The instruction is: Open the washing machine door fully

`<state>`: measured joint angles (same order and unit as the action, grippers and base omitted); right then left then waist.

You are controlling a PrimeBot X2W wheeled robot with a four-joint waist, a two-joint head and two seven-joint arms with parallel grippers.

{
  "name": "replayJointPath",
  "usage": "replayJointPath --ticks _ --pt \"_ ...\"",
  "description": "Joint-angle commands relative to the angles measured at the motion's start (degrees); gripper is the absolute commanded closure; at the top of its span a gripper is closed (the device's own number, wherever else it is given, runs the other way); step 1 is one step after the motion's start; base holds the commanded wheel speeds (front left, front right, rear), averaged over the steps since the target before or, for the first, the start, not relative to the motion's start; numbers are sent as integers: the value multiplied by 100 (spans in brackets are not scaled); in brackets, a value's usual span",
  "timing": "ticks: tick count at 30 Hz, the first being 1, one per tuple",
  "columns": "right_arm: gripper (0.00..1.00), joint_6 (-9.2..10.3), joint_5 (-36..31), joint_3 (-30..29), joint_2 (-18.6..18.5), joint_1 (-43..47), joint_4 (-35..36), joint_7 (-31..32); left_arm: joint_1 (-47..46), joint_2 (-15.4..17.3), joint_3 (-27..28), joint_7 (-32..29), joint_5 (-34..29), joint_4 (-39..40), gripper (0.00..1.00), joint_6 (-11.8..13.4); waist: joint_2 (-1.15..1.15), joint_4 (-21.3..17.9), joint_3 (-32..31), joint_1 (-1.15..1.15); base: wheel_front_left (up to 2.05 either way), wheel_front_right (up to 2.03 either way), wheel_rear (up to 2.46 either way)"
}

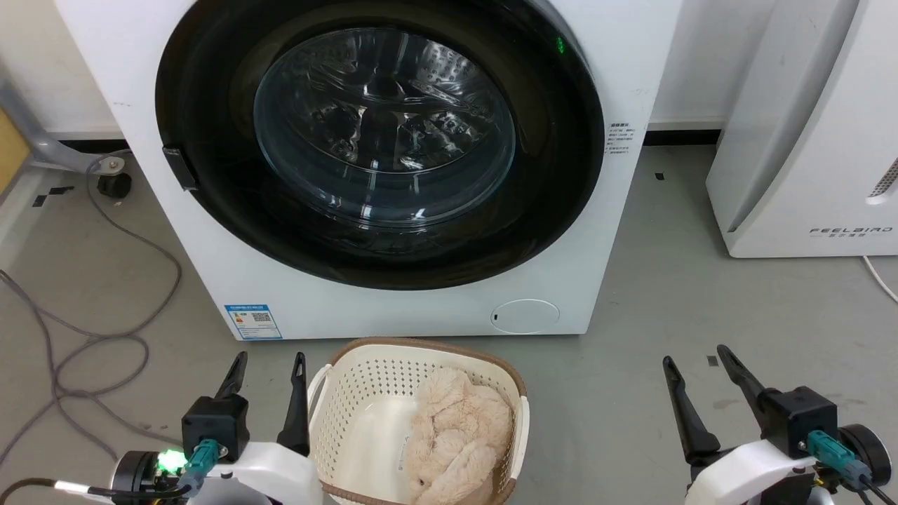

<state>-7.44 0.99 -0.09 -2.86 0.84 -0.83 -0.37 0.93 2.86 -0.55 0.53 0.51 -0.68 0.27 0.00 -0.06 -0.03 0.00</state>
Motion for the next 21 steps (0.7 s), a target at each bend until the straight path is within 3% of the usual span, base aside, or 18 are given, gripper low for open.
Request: replayJointPath --ticks 1,3,4,5,16,21 --pt "0 0 35 -17 0 22 -25 -49 -17 1 -10 44 54 -34 0 -9 0 -1 -1 0 0 0 0" --pt "0 0 62 -22 0 26 -48 -74 -23 1 -22 69 76 -47 0 -11 0 -2 -2 0 0 0 0" --pt "82 0 77 -23 0 28 -60 -87 -25 1 -28 81 87 -52 0 -12 0 -2 -2 0 0 0 0" --pt "100 0 91 -24 0 30 -74 -98 -27 1 -33 93 93 -56 0 -12 0 -2 -2 0 0 0 0" --pt "100 -1 381 -35 0 31 -206 -235 -42 1 -79 224 237 -106 0 -20 0 1 -3 0 0 0 0" --pt "100 -1 987 -12 0 23 -257 -300 -54 1 -100 284 293 -133 0 -24 0 6 -10 0 0 0 0"
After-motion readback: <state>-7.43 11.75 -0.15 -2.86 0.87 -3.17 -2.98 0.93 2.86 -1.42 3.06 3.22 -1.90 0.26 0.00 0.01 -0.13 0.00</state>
